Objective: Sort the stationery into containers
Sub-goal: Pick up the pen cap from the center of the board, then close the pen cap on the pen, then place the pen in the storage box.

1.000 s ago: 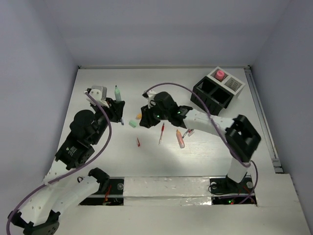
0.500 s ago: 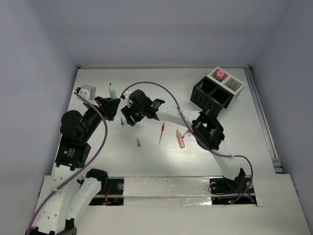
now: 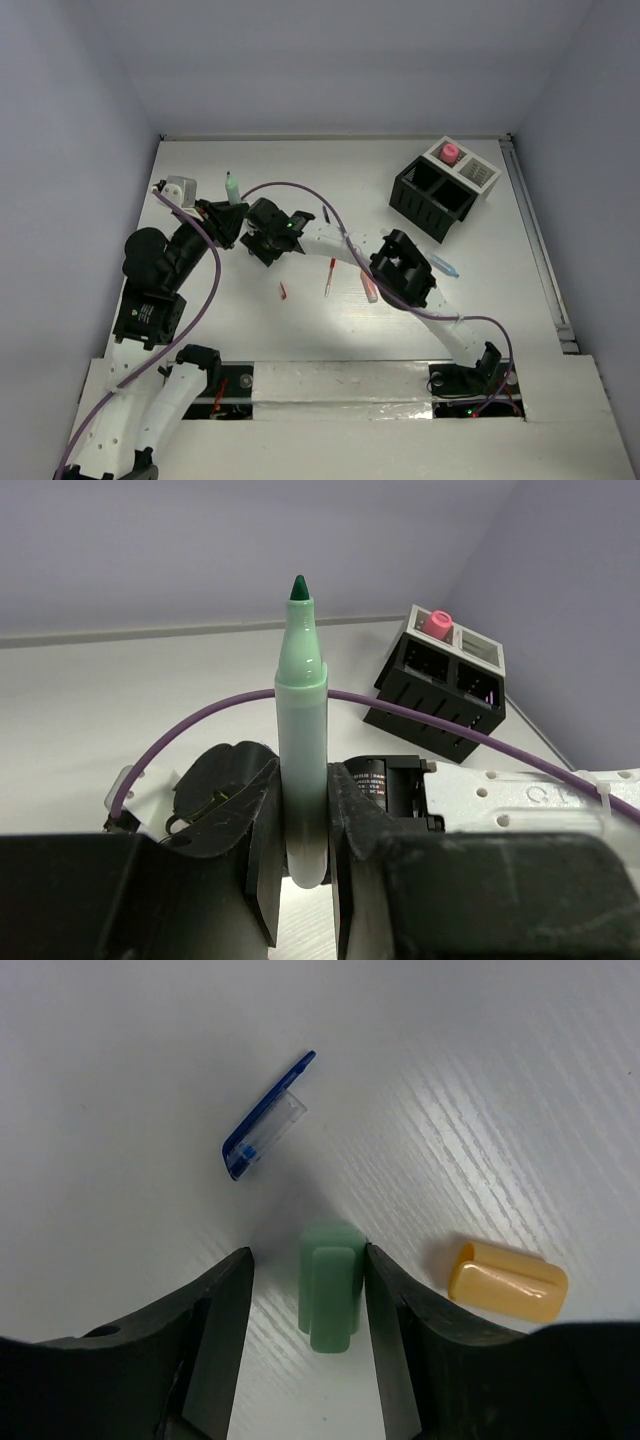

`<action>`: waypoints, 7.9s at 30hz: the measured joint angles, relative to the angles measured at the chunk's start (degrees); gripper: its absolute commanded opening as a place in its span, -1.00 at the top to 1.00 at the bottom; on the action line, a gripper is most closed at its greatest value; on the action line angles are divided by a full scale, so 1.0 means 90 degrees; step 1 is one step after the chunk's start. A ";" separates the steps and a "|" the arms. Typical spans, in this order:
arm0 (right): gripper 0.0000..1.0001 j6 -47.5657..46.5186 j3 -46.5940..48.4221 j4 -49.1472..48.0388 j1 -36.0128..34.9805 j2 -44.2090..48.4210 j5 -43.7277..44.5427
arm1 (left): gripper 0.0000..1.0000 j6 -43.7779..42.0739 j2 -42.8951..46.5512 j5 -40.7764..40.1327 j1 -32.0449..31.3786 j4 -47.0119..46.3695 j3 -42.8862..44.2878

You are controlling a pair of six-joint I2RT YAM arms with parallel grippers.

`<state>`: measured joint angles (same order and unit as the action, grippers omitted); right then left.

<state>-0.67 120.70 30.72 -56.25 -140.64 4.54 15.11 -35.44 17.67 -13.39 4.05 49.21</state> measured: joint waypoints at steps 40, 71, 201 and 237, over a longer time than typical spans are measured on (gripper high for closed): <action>0.95 0.1443 -0.4855 -0.2917 0.0653 0.6761 0.2021 | 1.00 0.1508 -0.1576 -0.0342 -0.2888 -0.3062 -0.1625; 0.89 0.1882 -0.5170 -0.3662 0.0653 0.6759 0.1518 | 1.00 0.1049 -0.2975 -0.0971 -0.3172 -0.3980 -0.1379; 1.00 0.4090 -0.7536 -0.5972 0.1535 0.7572 0.0146 | 0.39 0.0435 -0.3458 -0.0542 -0.3157 -0.1783 0.0233; 1.00 0.1222 -0.5005 -0.5102 0.5163 0.4432 0.0959 | -0.96 0.0503 -0.1503 -0.1069 -0.3264 -0.4138 -0.2681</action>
<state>10.33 75.66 -15.20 -9.78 -100.75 13.17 19.64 -48.97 8.05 -42.76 -33.19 25.08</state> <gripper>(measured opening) 0.322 0.975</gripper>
